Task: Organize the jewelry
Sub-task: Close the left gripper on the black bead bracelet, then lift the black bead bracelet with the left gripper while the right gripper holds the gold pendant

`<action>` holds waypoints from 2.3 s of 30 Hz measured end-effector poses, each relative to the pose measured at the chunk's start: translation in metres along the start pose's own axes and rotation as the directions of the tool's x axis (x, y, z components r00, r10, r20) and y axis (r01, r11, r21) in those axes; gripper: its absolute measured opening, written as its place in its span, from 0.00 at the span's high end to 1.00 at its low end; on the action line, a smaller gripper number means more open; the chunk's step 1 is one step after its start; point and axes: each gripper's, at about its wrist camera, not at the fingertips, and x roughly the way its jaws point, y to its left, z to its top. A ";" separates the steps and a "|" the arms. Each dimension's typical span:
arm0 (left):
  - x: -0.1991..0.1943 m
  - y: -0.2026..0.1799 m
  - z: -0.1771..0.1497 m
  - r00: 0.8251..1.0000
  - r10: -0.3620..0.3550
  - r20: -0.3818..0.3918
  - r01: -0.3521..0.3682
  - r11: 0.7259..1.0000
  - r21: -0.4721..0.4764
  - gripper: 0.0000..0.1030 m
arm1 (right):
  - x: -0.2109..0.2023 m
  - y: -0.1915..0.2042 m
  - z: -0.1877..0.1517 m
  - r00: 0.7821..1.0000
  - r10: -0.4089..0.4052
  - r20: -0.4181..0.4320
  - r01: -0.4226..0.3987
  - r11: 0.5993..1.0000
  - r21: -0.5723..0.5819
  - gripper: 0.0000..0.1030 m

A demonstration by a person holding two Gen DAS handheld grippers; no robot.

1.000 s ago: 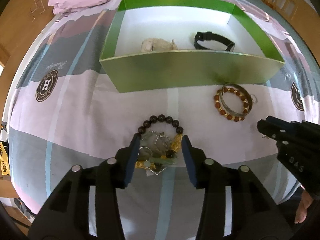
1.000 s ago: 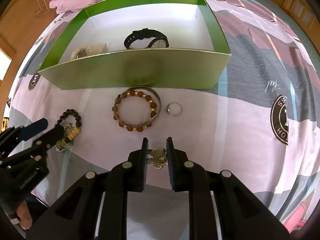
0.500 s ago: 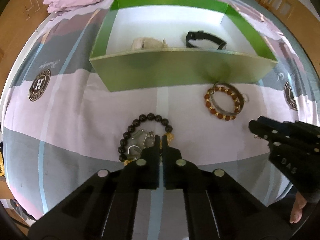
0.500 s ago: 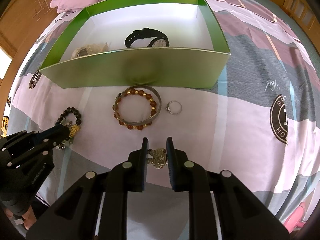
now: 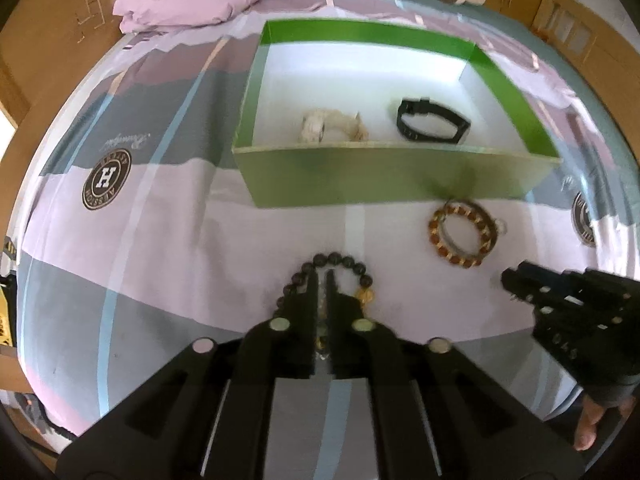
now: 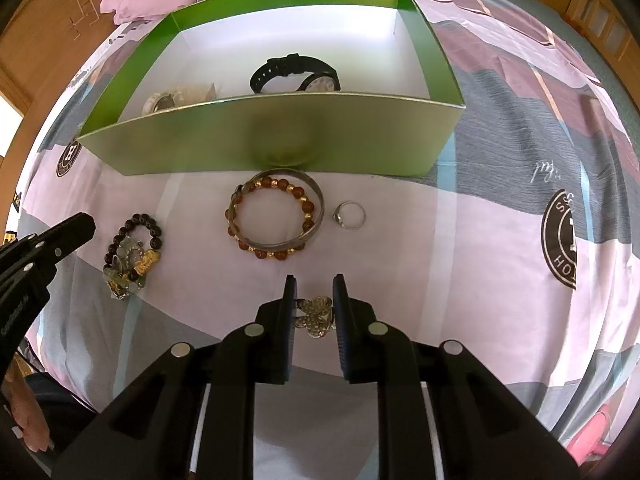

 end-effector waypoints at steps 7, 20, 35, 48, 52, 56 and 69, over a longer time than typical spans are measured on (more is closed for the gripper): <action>0.021 -0.020 -0.009 0.998 0.024 -0.063 -0.019 0.997 0.075 0.48 | 0.002 0.000 -0.001 1.000 -0.002 -0.004 0.002 1.000 0.000 0.83; 0.029 -0.019 -0.009 0.996 0.064 -0.066 -0.060 0.997 0.058 0.81 | 0.004 0.001 0.000 1.000 -0.004 -0.008 0.004 1.000 -0.001 0.83; -0.011 -0.009 -0.005 0.998 0.004 0.057 -0.005 1.000 0.019 0.81 | 0.002 0.001 -0.001 1.000 -0.003 -0.005 0.003 1.000 -0.004 0.83; -0.036 0.043 0.006 0.976 -0.202 0.079 0.206 0.977 -0.052 0.81 | -0.015 -0.001 -0.001 0.997 0.040 0.058 -0.040 0.999 -0.002 0.83; -0.033 0.069 0.006 0.953 -0.297 0.055 0.302 0.946 -0.119 0.81 | -0.028 0.000 -0.002 0.993 0.079 0.092 -0.078 0.997 -0.016 0.83; -0.034 0.085 0.005 0.941 -0.334 0.060 0.339 0.926 -0.165 0.81 | -0.038 0.003 -0.001 0.988 0.106 0.111 -0.104 0.994 -0.023 0.83; -0.071 0.079 0.008 0.907 -0.376 0.189 0.401 0.908 -0.118 0.81 | -0.056 -0.003 0.007 0.960 0.241 0.142 -0.244 0.970 0.006 0.83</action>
